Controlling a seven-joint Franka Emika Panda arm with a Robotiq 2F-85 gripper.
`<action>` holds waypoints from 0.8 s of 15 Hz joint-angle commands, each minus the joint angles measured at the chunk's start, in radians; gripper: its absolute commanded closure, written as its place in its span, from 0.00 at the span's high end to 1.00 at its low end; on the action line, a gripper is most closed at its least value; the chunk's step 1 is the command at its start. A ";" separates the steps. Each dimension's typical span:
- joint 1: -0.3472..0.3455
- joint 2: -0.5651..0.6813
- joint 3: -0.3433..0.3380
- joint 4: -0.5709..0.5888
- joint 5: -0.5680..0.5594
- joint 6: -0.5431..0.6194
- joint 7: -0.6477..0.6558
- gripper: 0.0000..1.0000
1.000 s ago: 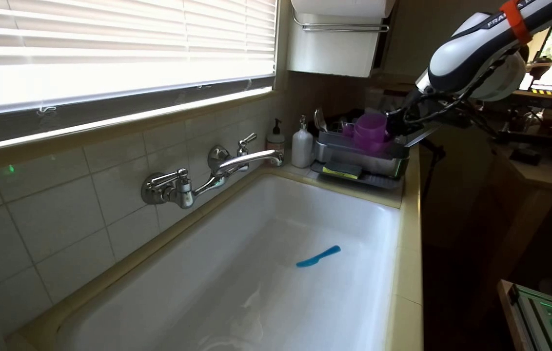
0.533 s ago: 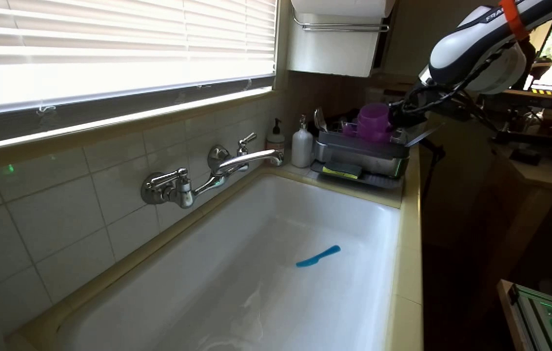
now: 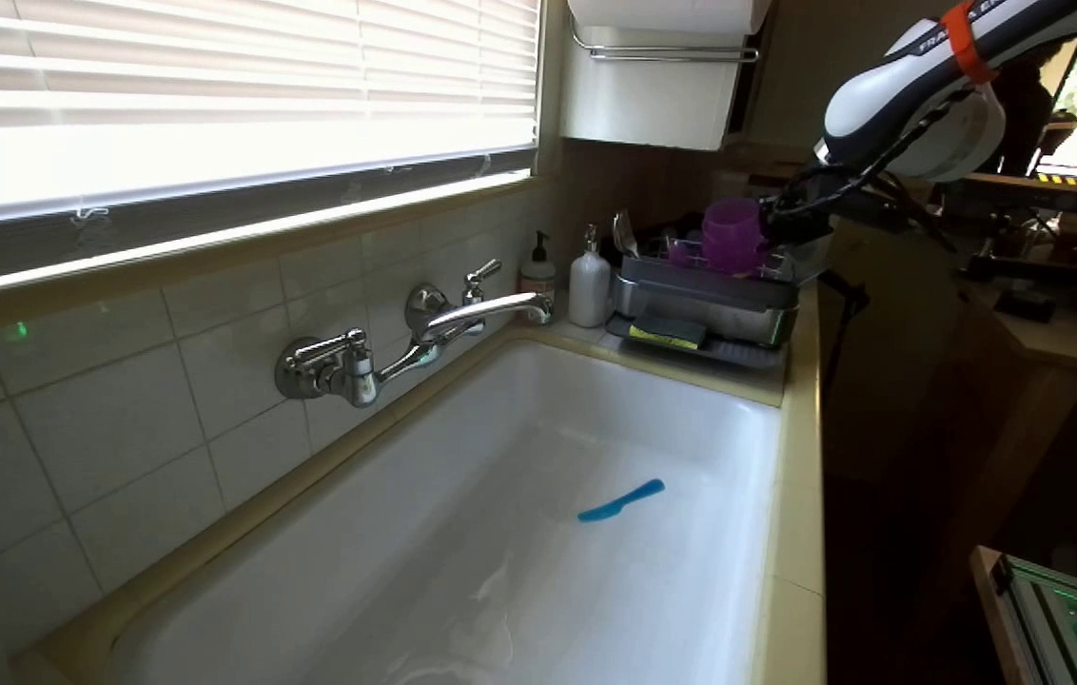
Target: Put the purple cup in the purple bowl then place the bowl on the dishrack.
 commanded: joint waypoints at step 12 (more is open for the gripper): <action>-0.045 0.174 -0.035 0.211 0.069 -0.089 0.093 0.01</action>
